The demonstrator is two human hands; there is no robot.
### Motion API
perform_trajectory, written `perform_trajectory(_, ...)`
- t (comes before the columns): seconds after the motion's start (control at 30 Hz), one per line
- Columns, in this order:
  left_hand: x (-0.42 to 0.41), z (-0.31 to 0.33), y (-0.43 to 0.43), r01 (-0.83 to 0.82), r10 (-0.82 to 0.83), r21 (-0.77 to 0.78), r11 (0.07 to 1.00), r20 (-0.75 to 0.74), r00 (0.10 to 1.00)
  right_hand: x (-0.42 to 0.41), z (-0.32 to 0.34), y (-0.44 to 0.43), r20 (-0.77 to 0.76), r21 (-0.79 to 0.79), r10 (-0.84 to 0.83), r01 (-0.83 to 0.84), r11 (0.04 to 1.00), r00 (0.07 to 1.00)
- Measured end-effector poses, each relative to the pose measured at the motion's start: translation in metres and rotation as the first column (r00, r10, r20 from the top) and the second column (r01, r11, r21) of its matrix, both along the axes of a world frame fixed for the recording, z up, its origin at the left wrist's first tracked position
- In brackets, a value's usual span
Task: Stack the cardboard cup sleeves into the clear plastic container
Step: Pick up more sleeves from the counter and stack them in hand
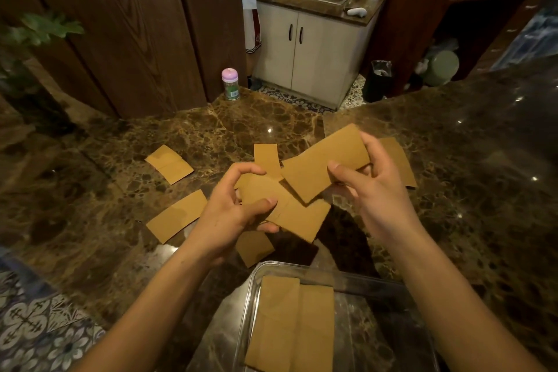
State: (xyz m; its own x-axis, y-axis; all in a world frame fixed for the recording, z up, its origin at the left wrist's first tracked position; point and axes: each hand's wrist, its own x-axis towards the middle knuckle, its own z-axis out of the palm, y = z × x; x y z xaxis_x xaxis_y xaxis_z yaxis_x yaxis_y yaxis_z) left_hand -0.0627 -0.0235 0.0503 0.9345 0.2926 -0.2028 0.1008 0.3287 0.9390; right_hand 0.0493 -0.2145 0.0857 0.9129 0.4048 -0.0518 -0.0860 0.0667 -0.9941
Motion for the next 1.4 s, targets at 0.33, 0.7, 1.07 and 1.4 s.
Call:
perform_trajectory(0.33,0.009,-0.003,-0.01,-0.122,0.122,0.011,0.992,0.005,0.993,-0.017,-0.029,0.014,0.109,-0.352,0.034,0.007,0.936,0.993)
perform_trajectory(0.7,0.007,-0.016,-0.014,-0.228,0.201,0.091,0.969,0.237,0.951,-0.043,-0.033,0.055,-0.549,0.183,0.2,-0.117,0.976,0.811)
perform_trajectory(1.07,0.009,-0.033,0.027,-0.445,0.445,-0.001,0.895,-0.004,0.895,0.015,-0.068,0.053,-0.125,-0.659,0.359,-0.348,0.667,0.925)
perform_trajectory(1.4,-0.004,-0.088,0.051,-0.244,0.342,0.348,0.905,-0.258,0.904,0.011,-0.091,0.101,-0.105,-0.978,0.403,-0.168,0.123,0.909)
